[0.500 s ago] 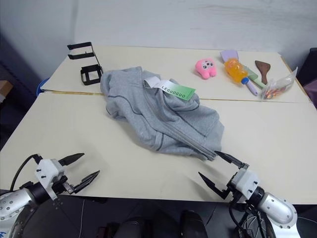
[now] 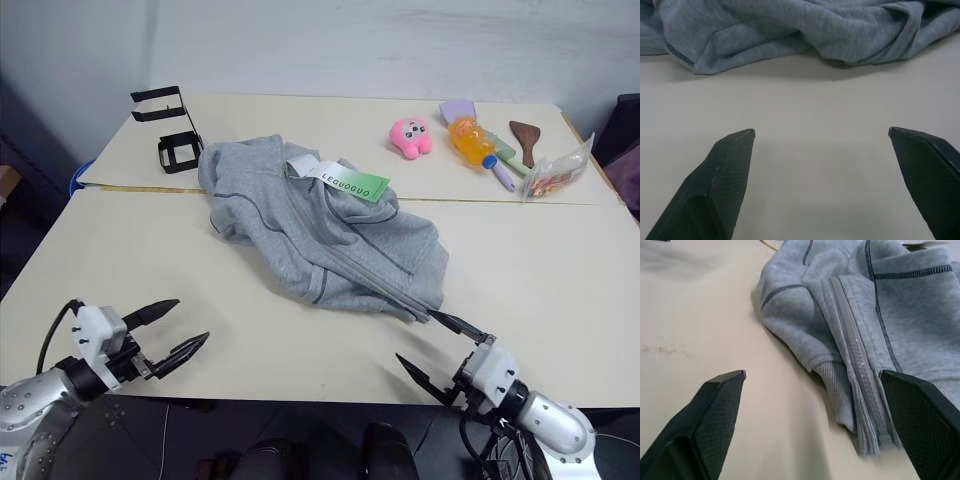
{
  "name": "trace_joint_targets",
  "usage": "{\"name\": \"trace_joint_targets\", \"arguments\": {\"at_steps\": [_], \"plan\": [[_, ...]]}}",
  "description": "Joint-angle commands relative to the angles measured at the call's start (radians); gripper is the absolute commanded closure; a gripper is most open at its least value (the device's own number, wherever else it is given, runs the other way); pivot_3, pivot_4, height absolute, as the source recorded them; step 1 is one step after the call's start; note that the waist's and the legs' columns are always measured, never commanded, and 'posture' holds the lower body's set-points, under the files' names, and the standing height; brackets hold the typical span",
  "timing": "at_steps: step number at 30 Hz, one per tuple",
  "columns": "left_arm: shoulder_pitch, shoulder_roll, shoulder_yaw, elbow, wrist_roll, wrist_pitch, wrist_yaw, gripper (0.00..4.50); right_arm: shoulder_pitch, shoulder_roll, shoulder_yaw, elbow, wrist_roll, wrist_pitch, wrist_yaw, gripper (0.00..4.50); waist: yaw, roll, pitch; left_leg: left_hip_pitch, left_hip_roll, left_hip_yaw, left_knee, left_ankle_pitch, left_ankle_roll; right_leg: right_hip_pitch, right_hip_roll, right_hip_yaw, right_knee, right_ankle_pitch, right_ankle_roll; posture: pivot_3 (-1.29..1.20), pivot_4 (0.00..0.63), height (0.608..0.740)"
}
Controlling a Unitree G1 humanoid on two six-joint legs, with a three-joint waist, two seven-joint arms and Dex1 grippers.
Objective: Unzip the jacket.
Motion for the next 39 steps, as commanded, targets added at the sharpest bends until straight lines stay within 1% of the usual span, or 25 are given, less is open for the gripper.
{"name": "trace_joint_targets", "arguments": {"at_steps": [1, 4, 8, 11, 13, 16, 18, 20, 22, 26, 28, 31, 34, 35, 36, 37, 38, 39], "plan": [[0.008, 0.006, 0.031, -0.036, -0.026, 0.003, -0.005, 0.0, -0.03, 0.011, 0.029, -0.092, 0.042, 0.031, -0.011, 0.02, 0.0, 0.0, 0.0, 0.0, 0.0, 0.0, 0.0, 0.0, 0.0, 0.0, 0.0, 0.0, 0.0, 0.0, 0.0, 0.0, 0.15, 0.74], [0.008, -0.003, 0.044, -0.014, -0.019, -0.004, 0.005, 0.0, -0.09, 0.052, 0.05, -0.127, 0.046, 0.02, -0.042, 0.02, 0.0, 0.0, 0.0, 0.0, 0.0, 0.0, 0.0, 0.0, 0.0, 0.0, 0.0, 0.0, 0.0, 0.0, 0.0, 0.0, 0.15, 0.74], [-0.014, -0.022, 0.07, 0.06, 0.052, -0.086, 0.059, 0.0, -0.156, 0.105, 0.053, -0.154, 0.016, 0.009, -0.106, 0.02, 0.0, 0.0, 0.0, 0.0, 0.0, 0.0, 0.0, 0.0, 0.0, 0.0, 0.0, 0.0, 0.0, 0.0, 0.0, 0.0, 0.15, 0.74], [-0.041, -0.019, 0.073, 0.117, 0.061, -0.088, 0.075, 0.0, -0.166, 0.127, 0.037, -0.168, 0.012, 0.029, -0.158, 0.02, 0.002, 0.0, 0.0, 0.0, -0.001, 0.0, 0.0, 0.0, 0.0, 0.0, 0.0, 0.0, 0.0, 0.0, 0.0, 0.0, 0.15, 0.74], [-0.101, -0.007, 0.046, 0.143, 0.063, -0.08, 0.071, 0.0, -0.154, 0.109, 0.036, -0.178, 0.026, 0.051, -0.152, 0.02, 0.005, -0.001, 0.0, -0.001, -0.001, 0.0, 0.0, 0.0, 0.0, 0.0, 0.0, -0.001, 0.002, 0.0, 0.0, 0.0, 0.15, 0.74], [-0.293, 0.007, -0.038, 0.222, 0.115, -0.069, 0.091, 0.0, -0.133, 0.093, 0.023, -0.185, 0.014, 0.059, -0.158, 0.02, 0.019, -0.002, -0.001, -0.001, -0.002, -0.001, 0.001, 0.001, 0.001, 0.0, -0.001, -0.002, 0.005, 0.0, 0.0, 0.0, 0.15, 0.74], [-0.426, 0.01, -0.095, 0.311, 0.158, -0.102, 0.076, 0.0, -0.127, 0.094, 0.021, -0.178, -0.002, 0.057, -0.17, 0.02, 0.025, -0.003, -0.001, -0.001, -0.003, -0.001, 0.002, 0.001, 0.001, 0.0, 0.0, -0.002, 0.006, 0.0, 0.001, 0.0, 0.15, 0.74], [-0.626, 0.012, -0.189, 0.506, 0.277, -0.192, 0.083, 0.0, -0.118, 0.095, 0.024, -0.165, -0.013, 0.051, -0.169, 0.02, 0.025, -0.003, -0.002, -0.001, -0.004, 0.0, 0.002, 0.002, 0.001, 0.0, 0.001, -0.003, 0.007, 0.0, 0.001, 0.0, 0.15, 0.74], [-0.823, 0.001, -0.272, 0.744, 0.384, -0.275, 0.106, 0.0, -0.113, 0.1, 0.024, -0.155, -0.021, 0.047, -0.175, 0.02, 0.028, -0.004, -0.002, -0.001, -0.006, 0.0, 0.002, 0.003, 0.002, 0.0, 0.004, -0.01, 0.009, 0.001, 0.001, 0.0, 0.15, 0.74], [-1.111, -0.035, -0.371, 1.146, 0.522, -0.398, 0.177, 0.0, -0.099, 0.109, 0.015, -0.144, -0.035, 0.03, -0.19, 0.02, 0.018, -0.005, -0.001, -0.002, -0.009, 0.002, 0.002, 0.004, 0.004, -0.001, 0.003, -0.011, 0.008, 0.002, 0.003, 0.0, 0.15, 0.74], [-1.226, -0.067, -0.393, 1.301, 0.555, -0.462, 0.216, 0.0, -0.083, 0.114, 0.0, -0.137, -0.04, 0.014, -0.199, 0.02, 0.012, -0.006, -0.001, -0.003, -0.01, 0.001, 0.001, 0.004, 0.005, -0.001, 0.003, -0.011, 0.006, 0.002, 0.004, 0.0, 0.15, 0.74], [-1.317, -0.114, -0.424, 1.437, 0.578, -0.529, 0.158, 0.0, -0.044, 0.117, -0.018, -0.129, -0.045, -0.011, -0.207, 0.02, 0.013, -0.008, 0.0, -0.005, -0.011, 0.0, 0.001, 0.004, 0.006, -0.001, 0.003, -0.014, 0.005, 0.002, 0.005, 0.0, 0.15, 0.74], [-1.351, -0.134, -0.432, 1.513, 0.588, -0.553, 0.096, 0.57, 0.02, 0.121, -0.036, -0.124, -0.043, -0.045, -0.207, 0.0, 0.012, -0.008, 0.0, -0.005, -0.012, 0.0, 0.001, 0.004, 0.006, -0.001, 0.002, -0.014, 0.004, 0.003, 0.005, 0.0, 0.15, 0.74], [-1.356, -0.139, -0.427, 1.529, 0.579, -0.543, 0.063, 0.85, 0.048, 0.122, -0.048, -0.127, -0.04, -0.058, -0.208, 0.0, 0.011, -0.008, 0.0, -0.005, -0.012, 0.0, 0.001, 0.004, 0.007, -0.001, 0.002, -0.014, 0.004, 0.003, 0.005, 0.0, 0.15, 0.74], [-1.356, -0.143, -0.424, 1.54, 0.571, -0.527, 0.019, 1.25, 0.076, 0.124, -0.061, -0.131, -0.037, -0.073, -0.208, 0.0, 0.01, -0.008, 0.0, -0.005, -0.012, 0.0, 0.001, 0.004, 0.007, -0.001, 0.002, -0.014, 0.004, 0.003, 0.006, 0.0, 0.15, 0.74], [-1.355, -0.145, -0.421, 1.548, 0.566, -0.516, -0.012, 1.49, 0.094, 0.124, -0.068, -0.135, -0.034, -0.084, -0.209, 0.0, 0.008, -0.008, 0.001, -0.005, -0.011, 0.0, 0.001, 0.004, 0.007, -0.001, 0.002, -0.014, 0.004, 0.003, 0.006, 0.0, 0.15, 0.74], [-1.352, -0.145, -0.419, 1.552, 0.563, -0.516, -0.034, 1.87, 0.107, 0.125, -0.072, -0.137, -0.033, -0.093, -0.21, 0.0, 0.007, -0.008, 0.001, -0.005, -0.011, 0.0, 0.001, 0.005, 0.007, 0.0, 0.002, -0.014, 0.004, 0.003, 0.006, 0.0, 0.15, 0.74], [-1.343, -0.147, -0.409, 1.553, 0.548, -0.504, -0.077, 2.1, 0.115, 0.125, -0.074, -0.138, -0.033, -0.103, -0.211, 0.0, 0.005, -0.009, 0.001, -0.005, -0.011, 0.0, 0.001, 0.005, 0.007, 0.0, 0.002, -0.013, 0.004, 0.003, 0.006, 0.0, 0.15, 0.74]]}}
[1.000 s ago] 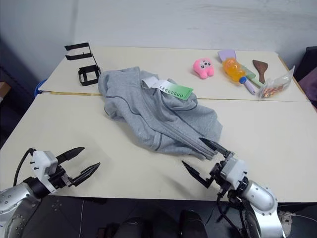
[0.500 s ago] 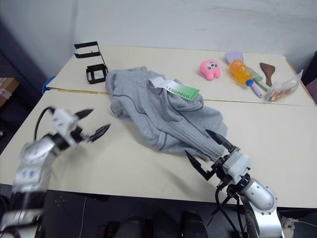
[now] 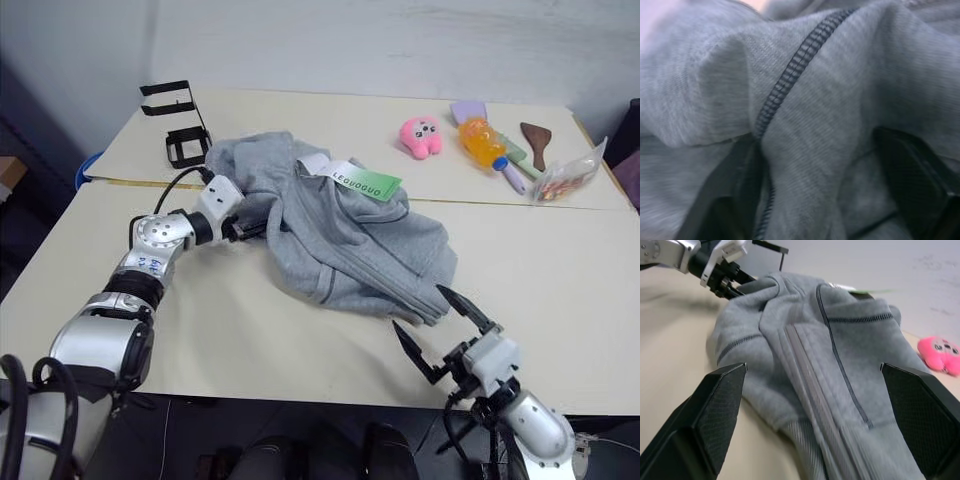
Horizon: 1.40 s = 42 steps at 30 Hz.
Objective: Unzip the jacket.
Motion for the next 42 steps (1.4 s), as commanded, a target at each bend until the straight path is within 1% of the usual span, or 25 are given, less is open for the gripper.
{"name": "trace_joint_targets", "arguments": {"at_steps": [1, 4, 5, 7, 8, 11, 12, 14, 15, 17, 19, 20, 22, 26, 28, 29, 30, 31, 34, 36, 38, 39, 41, 42], "plan": [[0.003, -0.009, 0.032, 0.004, -0.046, 0.028, -0.136, 2.5, 0.019, 0.004, -0.034, -0.032, 0.015, -0.053, -0.009, 0.0, -0.004, -0.001, 0.0, 0.0, 0.0, 0.0, 0.0, 0.001, 0.0, 0.0, 0.0, 0.0, 0.0, 0.0, 0.001, 0.0, 0.15, 0.74], [0.049, 0.005, 0.066, -0.027, -0.09, 0.081, -0.231, 3.27, 0.031, 0.011, -0.038, -0.039, 0.022, -0.072, -0.017, 0.0, -0.005, -0.001, 0.0, 0.001, 0.0, 0.0, 0.0, 0.002, 0.001, 0.0, -0.001, 0.002, 0.0, 0.001, 0.002, 0.0, 0.15, 0.74], [0.082, 0.018, 0.075, -0.065, -0.113, 0.108, -0.288, 3.58, 0.036, 0.012, -0.038, -0.042, 0.025, -0.076, -0.018, 0.0, -0.007, 0.0, 0.0, 0.002, 0.0, 0.0, 0.0, 0.002, 0.001, 0.001, -0.001, 0.002, 0.001, 0.001, 0.002, 0.0, 0.15, 0.74], [0.163, 0.048, 0.085, -0.177, -0.151, 0.154, -0.365, 4.2, 0.046, 0.01, -0.039, -0.049, 0.031, -0.079, -0.016, 0.0, -0.011, 0.0, 0.0, 0.002, 0.001, 0.001, 0.0, 0.001, 0.0, 0.0, -0.001, 0.003, 0.002, 0.001, 0.001, 0.0, 0.15, 0.74], [0.229, 0.067, 0.092, -0.292, -0.191, 0.221, -0.407, 4.48, 0.046, 0.006, -0.042, -0.052, 0.038, -0.075, -0.014, 0.0, -0.014, 0.0, 0.0, 0.002, 0.001, 0.001, 0.0, 0.001, -0.001, 0.0, -0.001, 0.003, 0.002, 0.0, 0.001, 0.0, 0.15, 0.74], [0.458, 0.146, 0.103, -0.714, -0.315, 0.484, -0.48, 4.48, 0.034, -0.02, -0.044, -0.06, 0.063, -0.052, 0.0, 0.0, -0.028, 0.0, 0.0, 0.002, 0.002, 0.0, 0.0, 0.001, -0.001, 0.0, -0.001, 0.003, 0.003, 0.0, 0.0, 0.0, 0.15, 0.74], [0.542, 0.176, 0.119, -0.859, -0.352, 0.559, -0.469, 4.48, 0.03, -0.033, -0.043, -0.066, 0.08, -0.036, 0.009, 0.0, -0.031, 0.0, 0.0, 0.002, 0.002, 0.0, 0.0, 0.001, -0.001, 0.0, -0.002, 0.003, 0.003, 0.0, 0.0, 0.0, 0.15, 0.74], [0.751, 0.254, 0.183, -1.193, -0.48, 0.787, -0.436, 4.48, 0.026, -0.07, -0.038, -0.087, 0.126, 0.007, 0.043, 0.0, -0.041, 0.001, 0.001, 0.002, 0.002, -0.002, 0.0, 0.001, -0.001, 0.0, -0.003, 0.006, 0.002, 0.0, 0.0, 0.0, 0.15, 0.74], [0.836, 0.284, 0.217, -1.329, -0.547, 0.886, -0.418, 4.48, 0.025, -0.091, -0.033, -0.096, 0.144, 0.028, 0.062, 0.0, -0.043, 0.001, 0.001, 0.003, 0.003, -0.002, 0.0, 0.0, -0.001, 0.001, -0.006, 0.013, 0.002, 0.0, 0.0, 0.0, 0.15, 0.74], [0.987, 0.331, 0.302, -1.55, -0.704, 1.096, -0.369, 4.48, 0.028, -0.135, -0.024, -0.114, 0.18, 0.075, 0.101, 0.0, -0.032, 0.001, 0.002, 0.003, 0.005, -0.005, 0.0, -0.001, -0.003, 0.002, -0.006, 0.014, 0.001, -0.001, -0.001, 0.0, 0.15, 0.74], [1.125, 0.368, 0.393, -1.714, -0.864, 1.285, -0.326, 4.48, 0.03, -0.182, -0.016, -0.13, 0.218, 0.137, 0.142, 0.0, -0.03, 0.002, 0.002, 0.003, 0.007, -0.006, 0.002, -0.001, -0.004, 0.002, -0.005, 0.015, 0.001, -0.002, -0.003, 0.0, 0.15, 0.74], [1.185, 0.378, 0.437, -1.774, -0.937, 1.358, -0.299, 4.48, 0.031, -0.206, -0.013, -0.137, 0.237, 0.17, 0.162, 0.0, -0.026, 0.002, 0.002, 0.004, 0.007, -0.007, 0.002, -0.002, -0.004, 0.003, -0.006, 0.016, 0.001, -0.002, -0.003, 0.0, 0.15, 0.74], [1.256, 0.384, 0.496, -1.843, -1.037, 1.444, -0.245, 4.48, 0.031, -0.235, -0.015, -0.143, 0.261, 0.217, 0.187, 0.0, -0.016, 0.004, 0.002, 0.004, 0.006, -0.012, 0.002, -0.002, -0.005, 0.006, -0.006, 0.019, -0.002, -0.003, -0.005, 0.0, 0.15, 0.74], [1.439, 0.368, 0.597, -1.969, -1.151, 1.511, -0.17, 4.48, 0.013, -0.325, -0.024, -0.116, 0.27, 0.322, 0.264, 0.0, -0.006, 0.004, 0.002, 0.004, 0.006, -0.014, 0.002, -0.002, -0.006, 0.007, -0.005, 0.019, -0.003, -0.004, -0.007, 0.0, 0.15, 0.74], [1.492, 0.373, 0.629, -2.007, -1.177, 1.499, -0.169, 4.48, -0.014, -0.349, -0.031, -0.099, 0.268, 0.369, 0.267, 0.0, -0.005, 0.004, 0.002, 0.004, 0.006, -0.014, 0.002, -0.002, -0.007, 0.007, -0.004, 0.018, -0.003, -0.004, -0.008, 0.0, 0.15, 0.74], [1.503, 0.382, 0.637, -2.014, -1.174, 1.488, -0.17, 4.48, -0.03, -0.357, -0.033, -0.089, 0.261, 0.383, 0.27, 0.0, -0.005, 0.004, 0.002, 0.004, 0.006, -0.014, 0.002, -0.002, -0.007, 0.007, -0.004, 0.018, -0.003, -0.005, -0.009, 0.0, 0.15, 0.74], [1.5, 0.392, 0.636, -2.007, -1.14, 1.461, -0.165, 4.48, -0.047, -0.361, -0.036, -0.082, 0.266, 0.408, 0.269, 0.0, -0.004, 0.004, 0.002, 0.004, 0.006, -0.014, 0.002, -0.002, -0.007, 0.007, -0.004, 0.018, -0.003, -0.005, -0.009, 0.0, 0.15, 0.74], [1.483, 0.415, 0.634, -1.981, -1.105, 1.446, -0.155, 4.24, -0.065, -0.368, -0.039, -0.074, 0.274, 0.432, 0.273, 0.0, -0.001, 0.004, 0.002, 0.004, 0.006, -0.014, 0.002, -0.002, -0.007, 0.007, -0.004, 0.018, -0.003, -0.005, -0.009, 0.0, 0.15, 0.74], [1.435, 0.514, 0.646, -1.894, -1.077, 1.405, -0.245, 3.43, -0.129, -0.374, -0.064, -0.055, 0.347, 0.504, 0.301, 0.0, 0.003, 0.004, 0.002, 0.004, 0.006, -0.014, 0.002, -0.002, -0.008, 0.006, -0.003, 0.017, -0.002, -0.005, -0.01, 0.0, 0.15, 0.74], [1.383, 0.606, 0.667, -1.808, -1.101, 1.424, -0.321, 2.83, -0.163, -0.397, -0.085, -0.059, 0.422, 0.584, 0.332, 0.0, 0.002, 0.005, 0.002, 0.004, 0.006, -0.014, 0.002, -0.002, -0.008, 0.005, -0.003, 0.017, -0.002, -0.006, -0.01, 0.0, 0.15, 0.74], [1.348, 0.699, 0.683, -1.746, -1.131, 1.454, -0.418, 2.15, -0.195, -0.426, -0.097, -0.053, 0.427, 0.624, 0.355, 0.0, 0.001, 0.004, 0.002, 0.003, 0.005, -0.013, 0.002, -0.002, -0.008, 0.003, -0.002, 0.017, 0.0, -0.006, -0.011, 0.0, 0.15, 0.74], [1.339, 0.734, 0.683, -1.726, -1.124, 1.45, -0.457, 1.83, -0.214, -0.437, -0.103, -0.044, 0.418, 0.634, 0.355, 0.0, -0.001, 0.004, 0.002, 0.002, 0.005, -0.012, 0.002, -0.002, -0.008, 0.002, -0.002, 0.017, 0.0, -0.006, -0.011, 0.0, 0.15, 0.74], [1.304, 0.778, 0.67, -1.683, -1.086, 1.398, -0.518, 1.21, -0.262, -0.443, -0.122, -0.016, 0.412, 0.65, 0.343, 0.0, -0.004, 0.005, 0.003, 0.002, 0.005, -0.012, 0.002, -0.002, -0.008, 0.001, -0.002, 0.017, 0.001, -0.007, -0.012, 0.0, 0.15, 0.74], [1.244, 0.772, 0.644, -1.649, -1.07, 1.355, -0.506, 0.89, -0.29, -0.444, -0.131, -0.005, 0.416, 0.669, 0.327, 0.0, -0.005, 0.005, 0.003, 0.002, 0.005, -0.011, 0.001, -0.002, -0.008, 0.001, -0.002, 0.017, 0.001, -0.007, -0.012, 0.0, 0.15, 0.74]]}}
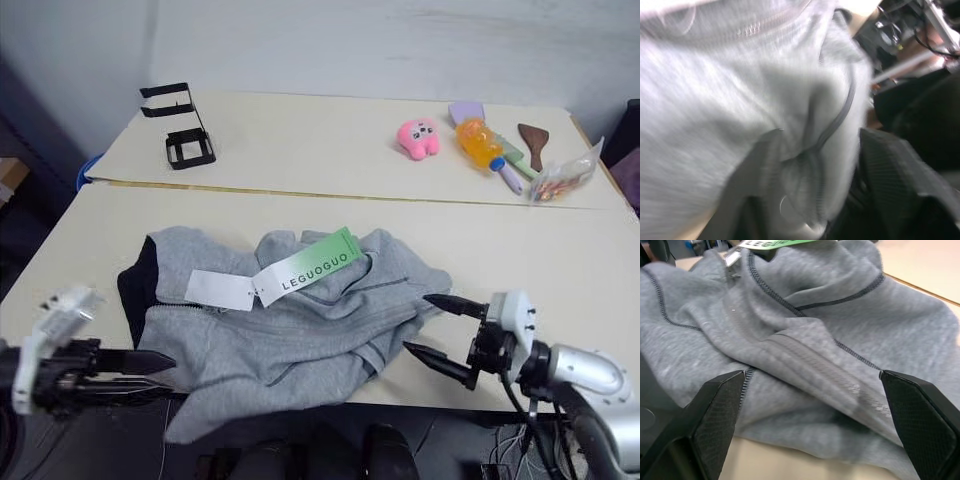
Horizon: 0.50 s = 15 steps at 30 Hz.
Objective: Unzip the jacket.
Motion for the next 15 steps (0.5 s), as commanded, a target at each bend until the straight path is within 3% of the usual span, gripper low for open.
{"name": "trace_joint_targets", "arguments": {"at_steps": [1, 4, 8, 11, 14, 15], "plan": [[-0.188, -0.022, -0.065, 0.115, 0.046, -0.136, -0.015, 0.61, -0.091, -0.016, -0.053, 0.035, 0.014, 0.051, -0.033, 0.0, -0.001, 0.0, 0.0, 0.0, 0.0, 0.001, 0.0, 0.0, 0.0, -0.001, 0.001, 0.0, 0.0, 0.0, 0.0, 0.0, 0.15, 0.74], [-0.506, -0.17, -0.242, 0.274, 0.189, -0.324, 0.103, 0.61, -0.194, -0.04, -0.011, 0.076, -0.051, 0.106, -0.063, 0.0, 0.004, 0.001, 0.0, 0.001, -0.001, 0.003, 0.0, 0.001, 0.0, 0.0, 0.001, 0.001, 0.001, 0.001, 0.001, 0.0, 0.15, 0.74], [-0.828, -0.313, -0.551, 0.602, 0.576, -0.687, 0.119, 0.61, -0.426, -0.018, 0.15, 0.206, -0.185, 0.144, -0.057, 0.0, 0.011, -0.001, 0.0, 0.001, -0.005, 0.006, 0.0, 0.004, 0.001, -0.001, 0.004, -0.002, 0.003, 0.004, 0.006, 0.0, 0.15, 0.74], [-0.963, -0.382, -0.665, 0.811, 0.725, -0.861, 0.096, 0.61, -0.556, 0.03, 0.232, 0.321, -0.256, 0.146, -0.053, 0.0, 0.007, -0.002, 0.0, -0.001, -0.006, 0.01, 0.0, 0.005, 0.003, -0.003, 0.006, -0.003, 0.005, 0.005, 0.009, 0.0, 0.15, 0.74], [-1.05, -0.449, -0.726, 0.981, 0.784, -0.948, 0.037, 0.61, -0.678, 0.105, 0.3, 0.469, -0.319, 0.119, -0.033, 0.0, -0.005, -0.002, 0.0, -0.005, -0.007, 0.011, 0.0, 0.004, 0.004, -0.008, 0.006, -0.004, 0.004, 0.005, 0.01, 0.0, 0.15, 0.74], [-1.063, -0.464, -0.742, 1.01, 0.786, -0.954, -0.012, 0.8, -0.707, 0.131, 0.315, 0.516, -0.328, 0.118, -0.015, 0.19, -0.006, -0.002, 0.0, -0.006, -0.007, 0.012, 0.0, 0.003, 0.005, -0.009, 0.006, -0.005, 0.004, 0.005, 0.01, 0.0, 0.15, 0.74]]}}
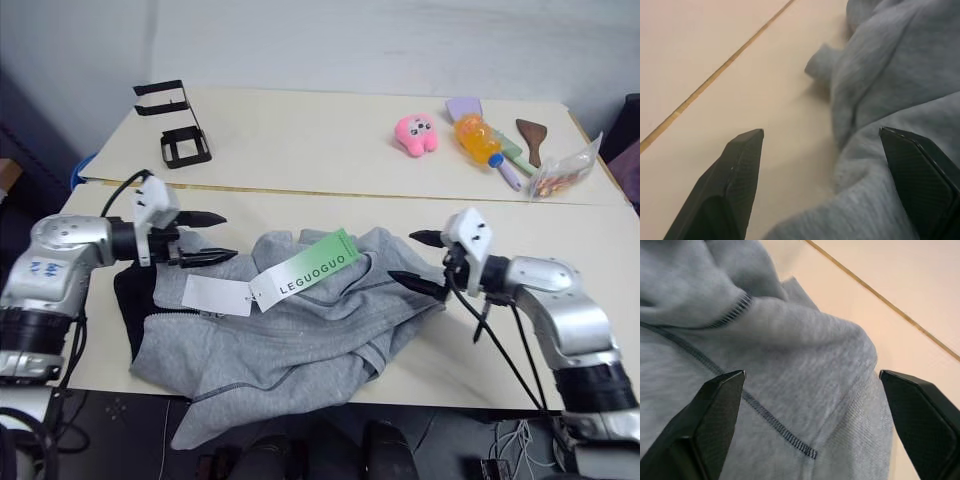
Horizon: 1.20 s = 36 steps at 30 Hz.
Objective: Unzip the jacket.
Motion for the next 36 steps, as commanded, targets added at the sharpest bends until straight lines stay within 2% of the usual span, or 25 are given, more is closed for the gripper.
{"name": "trace_joint_targets", "arguments": {"at_steps": [1, 2, 4, 9, 12, 13, 14, 18, 20, 23, 24, 25, 27, 29, 32, 36], "plan": [[-0.054, -0.04, -0.033, 0.112, 0.041, -0.086, -0.099, 1.02, -0.084, 0.057, 0.041, 0.126, -0.04, -0.009, 0.046, 0.4, -0.002, 0.0, 0.0, -0.002, -0.001, 0.0, 0.0, 0.0, 0.0, -0.002, 0.0, -0.001, 0.0, 0.0, 0.0, 0.0, 0.15, 0.74], [-0.065, -0.059, -0.039, 0.135, 0.037, -0.083, -0.126, 1.23, -0.097, 0.075, 0.052, 0.16, -0.045, -0.01, 0.066, 0.62, -0.002, 0.0, 0.0, -0.008, -0.001, 0.0, 0.002, 0.0, 0.0, -0.005, 0.0, -0.003, 0.0, 0.0, 0.0, 0.0, 0.15, 0.74], [-0.079, -0.093, -0.043, 0.175, 0.044, -0.104, -0.146, 1.87, -0.118, 0.113, 0.05, 0.216, -0.051, -0.038, 0.082, 1.35, -0.001, 0.0, 0.0, -0.014, -0.001, 0.0, 0.006, 0.0, 0.0, -0.009, 0.0, -0.009, 0.002, 0.0, 0.0, 0.0, 0.15, 0.74], [-0.095, -0.163, -0.004, 0.222, 0.027, -0.103, -0.142, 3.35, -0.146, 0.189, -0.01, 0.27, -0.043, -0.128, 0.073, 2.96, 0.001, 0.0, 0.0, -0.018, 0.003, -0.001, 0.014, 0.0, 0.001, -0.008, -0.003, -0.013, 0.004, 0.001, 0.002, 0.0, 0.15, 0.74], [-0.104, -0.2, 0.051, 0.236, 0.014, -0.124, -0.07, 4.33, -0.164, 0.212, -0.08, 0.309, -0.085, -0.3, -0.027, 4.03, 0.002, 0.0, 0.0, -0.018, 0.001, -0.004, 0.015, 0.003, 0.005, -0.007, -0.007, -0.011, 0.004, 0.003, 0.006, 0.0, 0.15, 0.74], [-0.106, -0.209, 0.07, 0.237, 0.008, -0.116, -0.051, 4.5, -0.171, 0.21, -0.101, 0.321, -0.09, -0.32, -0.058, 4.41, 0.003, 0.0, 0.0, -0.018, 0.001, -0.006, 0.016, 0.003, 0.006, -0.007, -0.007, -0.01, 0.004, 0.004, 0.007, 0.0, 0.15, 0.74], [-0.109, -0.217, 0.092, 0.242, 0.012, -0.135, -0.009, 4.5, -0.181, 0.204, -0.121, 0.34, -0.115, -0.367, -0.104, 4.49, 0.003, 0.0, 0.0, -0.018, 0.0, -0.007, 0.016, 0.003, 0.006, -0.007, -0.008, -0.01, 0.004, 0.004, 0.007, 0.0, 0.15, 0.74], [-0.109, -0.233, 0.148, 0.263, 0.026, -0.173, 0.099, 4.5, -0.228, 0.172, -0.184, 0.42, -0.183, -0.476, -0.238, 4.49, 0.002, 0.0, 0.0, -0.018, -0.001, -0.009, 0.014, 0.003, 0.006, -0.007, -0.008, -0.011, 0.004, 0.004, 0.007, 0.0, 0.15, 0.74], [-0.1, -0.232, 0.163, 0.27, 0.045, -0.209, 0.157, 4.5, -0.229, 0.152, -0.196, 0.413, -0.167, -0.428, -0.221, 4.49, 0.002, 0.0, 0.0, -0.018, -0.001, -0.009, 0.014, 0.003, 0.006, -0.007, -0.008, -0.011, 0.004, 0.004, 0.007, 0.0, 0.15, 0.74], [-0.076, -0.208, 0.186, 0.236, 0.012, -0.164, 0.132, 4.5, -0.165, 0.105, -0.192, 0.265, -0.041, -0.23, -0.053, 4.49, 0.001, 0.0, 0.0, -0.018, -0.001, -0.01, 0.014, 0.003, 0.006, -0.007, -0.008, -0.012, 0.004, 0.004, 0.007, 0.0, 0.15, 0.74], [-0.07, -0.195, 0.193, 0.223, 0.003, -0.145, 0.122, 4.25, -0.137, 0.078, -0.18, 0.207, -0.007, -0.157, 0.003, 4.5, 0.0, 0.0, 0.0, -0.018, 0.0, -0.01, 0.014, 0.003, 0.006, -0.007, -0.008, -0.012, 0.004, 0.004, 0.007, 0.0, 0.15, 0.74], [-0.055, -0.167, 0.194, 0.194, -0.013, -0.11, 0.075, 3.98, -0.103, 0.053, -0.173, 0.146, 0.032, -0.104, 0.062, 4.33, 0.0, 0.0, 0.0, -0.018, 0.0, -0.01, 0.014, 0.003, 0.006, -0.007, -0.008, -0.012, 0.004, 0.004, 0.007, 0.0, 0.15, 0.74], [-0.031, -0.119, 0.193, 0.139, -0.034, -0.064, 0.003, 3.49, -0.056, 0.015, -0.162, 0.057, 0.077, -0.023, 0.135, 3.92, -0.002, 0.0, 0.0, -0.018, 0.0, -0.01, 0.014, 0.003, 0.006, -0.007, -0.007, -0.012, 0.004, 0.004, 0.007, 0.0, 0.15, 0.74], [-0.011, -0.065, 0.193, 0.081, -0.059, -0.017, -0.069, 2.81, -0.021, -0.009, -0.141, -0.004, 0.091, 0.012, 0.187, 3.19, -0.007, 0.0, 0.0, -0.018, 0.0, -0.009, 0.014, 0.003, 0.006, -0.007, -0.007, -0.012, 0.003, 0.004, 0.007, 0.0, 0.15, 0.74], [-0.013, -0.007, 0.201, 0.062, -0.067, 0.003, -0.117, 1.8, -0.01, 0.005, -0.109, -0.003, 0.042, -0.055, 0.215, 2.08, -0.006, 0.0, 0.0, -0.018, 0.0, -0.009, 0.015, 0.003, 0.006, -0.007, -0.007, -0.011, 0.004, 0.004, 0.007, 0.0, 0.15, 0.74], [-0.028, 0.055, 0.17, 0.161, 0.024, -0.157, -0.136, 0.5, -0.051, 0.051, -0.063, 0.042, 0.014, -0.088, 0.236, 0.68, -0.003, 0.0, 0.0, -0.017, 0.0, -0.009, 0.014, 0.003, 0.005, -0.006, -0.007, -0.011, 0.003, 0.004, 0.007, 0.0, 0.15, 0.74]]}}
